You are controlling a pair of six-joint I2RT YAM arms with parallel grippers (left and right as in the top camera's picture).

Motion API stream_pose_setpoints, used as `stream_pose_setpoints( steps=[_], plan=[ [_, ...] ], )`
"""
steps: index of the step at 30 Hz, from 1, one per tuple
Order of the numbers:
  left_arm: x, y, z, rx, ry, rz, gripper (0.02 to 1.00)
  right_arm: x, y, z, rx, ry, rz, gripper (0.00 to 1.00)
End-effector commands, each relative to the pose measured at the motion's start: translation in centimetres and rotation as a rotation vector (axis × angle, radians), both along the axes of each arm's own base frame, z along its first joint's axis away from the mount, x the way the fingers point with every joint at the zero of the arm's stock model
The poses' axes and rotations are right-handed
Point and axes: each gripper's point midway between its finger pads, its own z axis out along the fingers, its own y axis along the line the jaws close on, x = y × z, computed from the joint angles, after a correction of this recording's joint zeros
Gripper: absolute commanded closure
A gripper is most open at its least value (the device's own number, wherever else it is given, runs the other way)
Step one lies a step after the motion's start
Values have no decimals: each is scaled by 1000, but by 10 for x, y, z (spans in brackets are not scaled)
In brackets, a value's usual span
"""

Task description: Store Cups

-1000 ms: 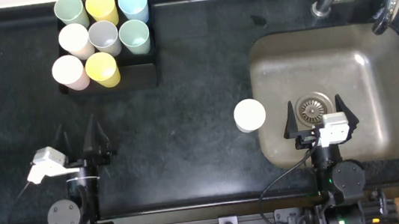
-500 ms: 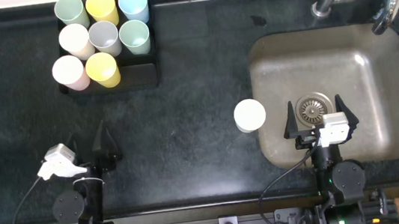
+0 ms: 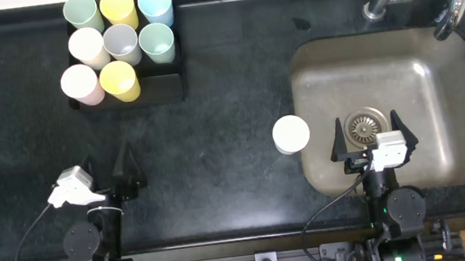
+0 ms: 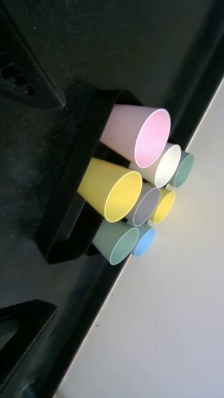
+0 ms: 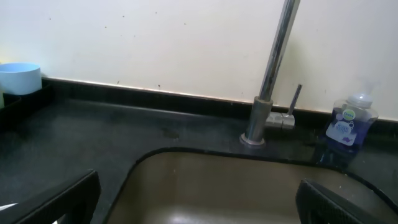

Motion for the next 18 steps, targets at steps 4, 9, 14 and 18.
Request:
stream_pose_setpoints(
  steps=[4,9,14,18],
  plan=[
    [-1,-4,1,303,-5,-45,18,0,0,-3,8,-3,0,7],
    [0,-4,1,349,-5,-47,20,0,0,-3,8,-3,0,3],
    [0,-3,1,339,-5,-45,18,0,0,-3,8,-3,0,5],
    [0,-3,1,339,-5,-45,18,0,0,-3,8,-3,1,5]
  ],
)
